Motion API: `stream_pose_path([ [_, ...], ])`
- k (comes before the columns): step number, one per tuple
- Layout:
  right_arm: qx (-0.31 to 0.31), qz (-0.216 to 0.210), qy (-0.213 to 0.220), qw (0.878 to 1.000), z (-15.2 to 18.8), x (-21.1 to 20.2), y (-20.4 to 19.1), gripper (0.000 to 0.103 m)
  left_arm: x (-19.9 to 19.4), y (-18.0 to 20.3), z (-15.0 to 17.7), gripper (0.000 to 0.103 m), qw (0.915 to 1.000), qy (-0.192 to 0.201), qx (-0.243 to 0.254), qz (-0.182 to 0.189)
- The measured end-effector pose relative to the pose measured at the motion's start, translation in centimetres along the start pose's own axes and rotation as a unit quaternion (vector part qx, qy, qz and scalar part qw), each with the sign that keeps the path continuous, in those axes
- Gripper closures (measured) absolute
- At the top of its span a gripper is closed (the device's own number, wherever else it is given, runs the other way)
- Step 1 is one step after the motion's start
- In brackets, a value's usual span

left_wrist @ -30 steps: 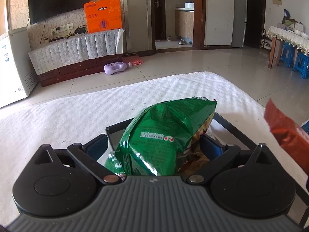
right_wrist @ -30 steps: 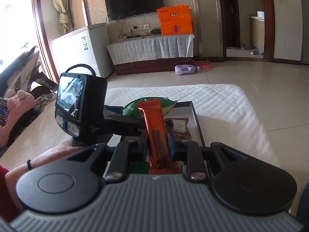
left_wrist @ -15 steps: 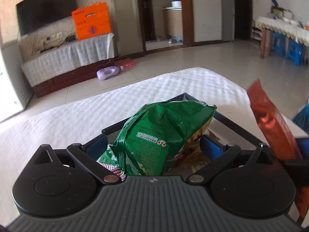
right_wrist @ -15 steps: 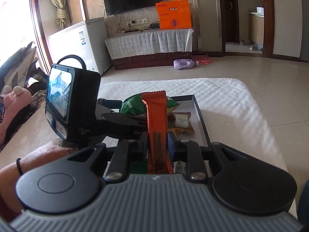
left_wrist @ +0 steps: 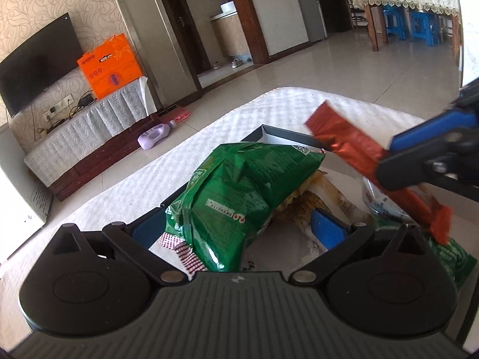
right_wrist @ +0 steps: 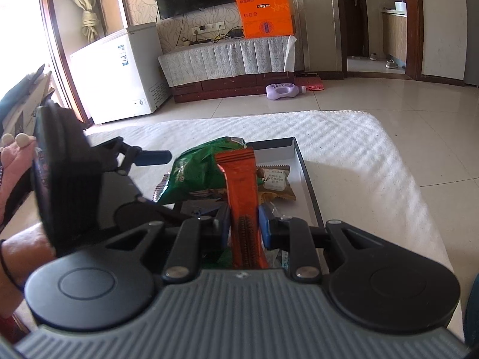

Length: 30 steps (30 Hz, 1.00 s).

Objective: Organize snacks
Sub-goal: 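Lower the green bag into the box and open the left gripper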

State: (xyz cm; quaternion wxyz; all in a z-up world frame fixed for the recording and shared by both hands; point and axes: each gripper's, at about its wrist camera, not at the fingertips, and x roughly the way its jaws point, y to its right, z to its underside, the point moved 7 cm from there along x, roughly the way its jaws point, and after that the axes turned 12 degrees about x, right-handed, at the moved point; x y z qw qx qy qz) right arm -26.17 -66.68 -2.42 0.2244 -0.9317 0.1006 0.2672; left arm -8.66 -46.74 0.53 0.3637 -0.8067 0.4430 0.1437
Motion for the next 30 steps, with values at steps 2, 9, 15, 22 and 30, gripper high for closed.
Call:
stream_pose_path([
  [2, 0.001, 0.003, -0.002, 1.000, -0.1, 0.8, -0.1, 0.079, -0.9, -0.4, 0.3, 0.000, 0.9999, 0.010, -0.006, 0.004],
  [9, -0.002, 0.016, -0.026, 1.000, 0.9, 4.0, -0.5, 0.080, -1.6, -0.5, 1.9, 0.000, 0.9993, 0.000, -0.033, 0.016],
  [15, -0.006, 0.026, -0.021, 0.999, 1.2, 5.0, -0.9, 0.079, -1.9, -0.7, 2.4, 0.000, 0.9983, -0.011, -0.056, -0.010],
  [22, 0.026, 0.022, -0.015, 0.999, 1.3, 4.1, -0.4, 0.061, -2.9, -1.2, 2.6, 0.000, 0.9972, -0.012, -0.065, -0.036],
  [30, 0.039, -0.001, -0.005, 0.999, 2.3, 1.4, -0.4, 0.047, -4.6, -2.2, 3.5, 0.000, 0.9905, -0.051, -0.084, -0.097],
])
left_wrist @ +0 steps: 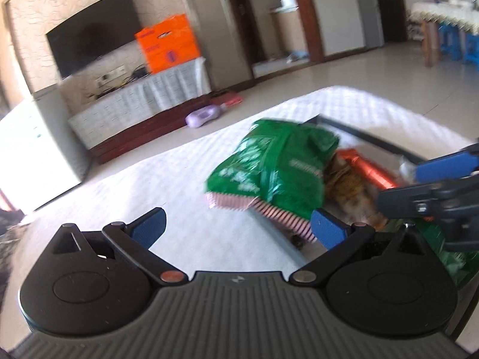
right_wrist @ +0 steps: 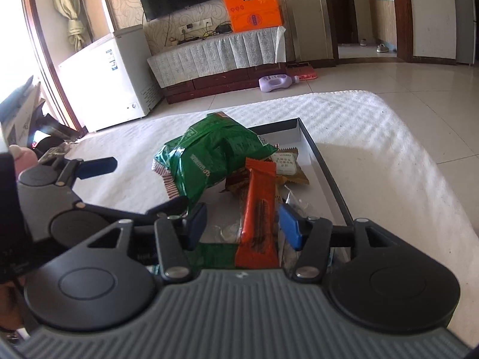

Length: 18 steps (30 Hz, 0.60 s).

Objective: Organize snacks
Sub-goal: 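Lower the green bag into the box and open the left gripper, then lower the red candy bar into the box and open the right gripper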

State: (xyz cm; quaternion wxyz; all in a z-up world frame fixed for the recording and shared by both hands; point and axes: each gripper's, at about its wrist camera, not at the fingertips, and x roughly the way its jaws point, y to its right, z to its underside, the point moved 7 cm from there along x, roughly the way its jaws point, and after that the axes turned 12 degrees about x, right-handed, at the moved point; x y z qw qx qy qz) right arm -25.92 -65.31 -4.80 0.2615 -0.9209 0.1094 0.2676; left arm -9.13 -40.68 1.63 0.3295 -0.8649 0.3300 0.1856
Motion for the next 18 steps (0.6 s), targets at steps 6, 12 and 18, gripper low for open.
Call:
stream_pose_path([
  [6, 0.017, -0.004, 0.023, 1.000, 0.2, -2.2, -0.2, 0.047, -3.6, -3.0, 1.0, 0.000, 0.9976, -0.007, -0.048, -0.050],
  [12, 0.026, -0.003, 0.060, 0.998, 1.8, -7.3, -1.1, 0.047, -9.5, -4.9, 2.3, 0.000, 0.9896, 0.010, -0.125, -0.070],
  [18, 0.003, 0.003, 0.066, 0.998, 6.3, -13.4, -1.9, 0.038, -15.0, -1.6, 3.3, 0.000, 0.9896, 0.027, -0.137, -0.035],
])
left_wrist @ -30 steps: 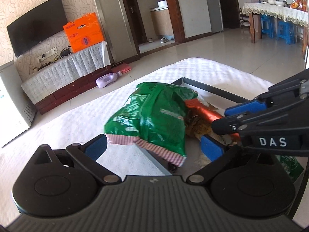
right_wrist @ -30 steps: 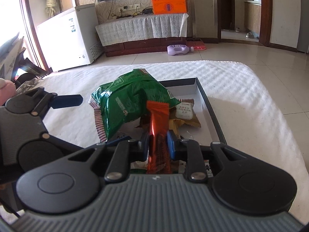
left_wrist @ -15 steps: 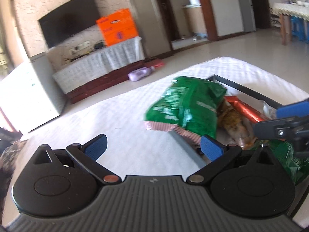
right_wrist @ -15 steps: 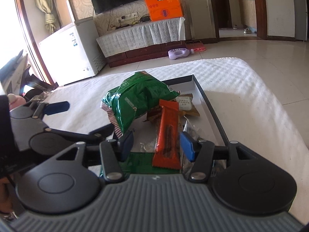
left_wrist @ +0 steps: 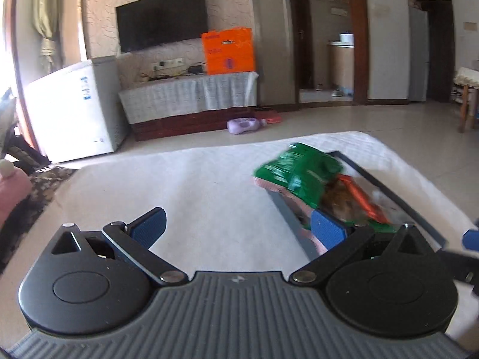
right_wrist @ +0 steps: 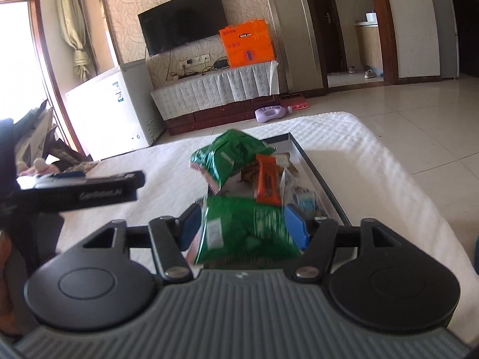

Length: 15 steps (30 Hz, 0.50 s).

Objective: Organize snacks

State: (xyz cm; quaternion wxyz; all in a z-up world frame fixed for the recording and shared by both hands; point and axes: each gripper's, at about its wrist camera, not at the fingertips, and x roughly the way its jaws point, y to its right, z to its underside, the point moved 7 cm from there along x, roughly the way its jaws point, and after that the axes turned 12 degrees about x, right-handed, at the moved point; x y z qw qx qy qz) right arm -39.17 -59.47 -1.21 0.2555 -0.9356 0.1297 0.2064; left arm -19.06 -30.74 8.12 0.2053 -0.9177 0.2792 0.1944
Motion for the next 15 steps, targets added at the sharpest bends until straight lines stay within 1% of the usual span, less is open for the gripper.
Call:
stream_pose_path([
  [6, -0.048, 0.028, -0.064, 0.996, 4.8, -4.0, 0.3, 0.038, -2.7, 4.2, 1.8, 0.000, 0.9990, -0.008, 0.015, 0.042],
  [7, -0.047, 0.031, -0.069, 0.996, 5.5, -4.6, 0.6, 0.038, -2.9, 4.7, 2.1, 0.000, 0.9988, -0.011, 0.014, 0.046],
  [10, -0.039, 0.025, -0.090, 0.995, 6.8, -5.7, 1.1, 0.038, -3.6, 5.8, 2.6, 0.000, 0.9982, -0.013, 0.014, 0.057],
  [13, -0.050, 0.042, -0.098, 0.993, 7.9, -6.0, 1.7, 0.038, -3.7, 6.2, 2.8, 0.000, 0.9977, -0.019, 0.010, 0.065],
  [15, -0.029, 0.040, -0.114, 0.992, 8.6, -5.6, 2.4, 0.038, -3.8, 6.3, 3.0, 0.000, 0.9971, -0.023, 0.002, 0.072],
])
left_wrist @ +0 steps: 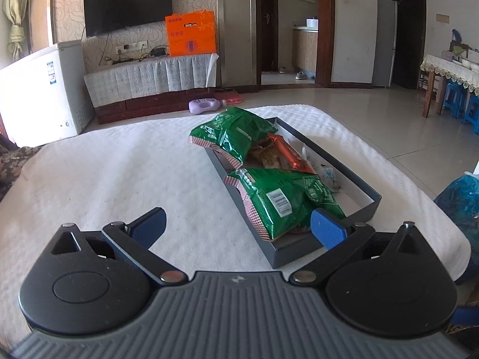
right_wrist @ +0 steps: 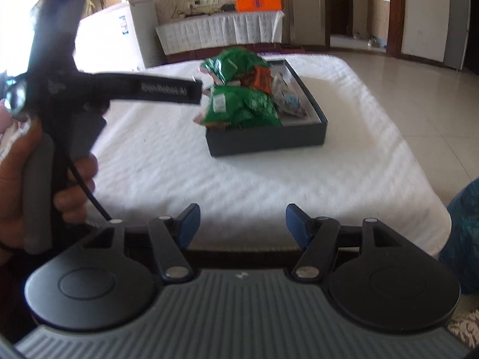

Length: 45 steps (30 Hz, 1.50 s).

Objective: Organize snacks

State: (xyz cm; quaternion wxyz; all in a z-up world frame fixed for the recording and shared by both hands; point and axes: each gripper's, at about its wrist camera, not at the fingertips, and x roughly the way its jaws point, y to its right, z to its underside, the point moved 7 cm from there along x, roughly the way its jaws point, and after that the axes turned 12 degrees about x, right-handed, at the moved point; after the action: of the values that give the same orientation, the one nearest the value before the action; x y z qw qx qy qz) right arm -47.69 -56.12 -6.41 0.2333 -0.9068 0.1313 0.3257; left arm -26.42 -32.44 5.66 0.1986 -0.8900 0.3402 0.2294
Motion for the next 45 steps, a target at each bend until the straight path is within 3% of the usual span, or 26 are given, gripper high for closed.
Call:
stream_pose_path([
  [16, 0.002, -0.004, -0.022, 1.000, 0.4, 0.7, -0.1, 0.038, -0.9, 1.5, 0.6, 0.000, 0.9998, 0.000, 0.017, 0.015],
  [25, 0.005, -0.005, -0.025, 1.000, 0.4, 0.8, 0.0, 0.038, -0.9, 1.6, 0.7, 0.000, 0.9994, -0.002, 0.035, -0.001],
  [45, 0.005, -0.007, -0.036, 0.999, 0.5, 1.3, 0.0, 0.038, -0.7, 1.7, 0.9, 0.000, 0.9991, -0.004, 0.041, 0.002],
])
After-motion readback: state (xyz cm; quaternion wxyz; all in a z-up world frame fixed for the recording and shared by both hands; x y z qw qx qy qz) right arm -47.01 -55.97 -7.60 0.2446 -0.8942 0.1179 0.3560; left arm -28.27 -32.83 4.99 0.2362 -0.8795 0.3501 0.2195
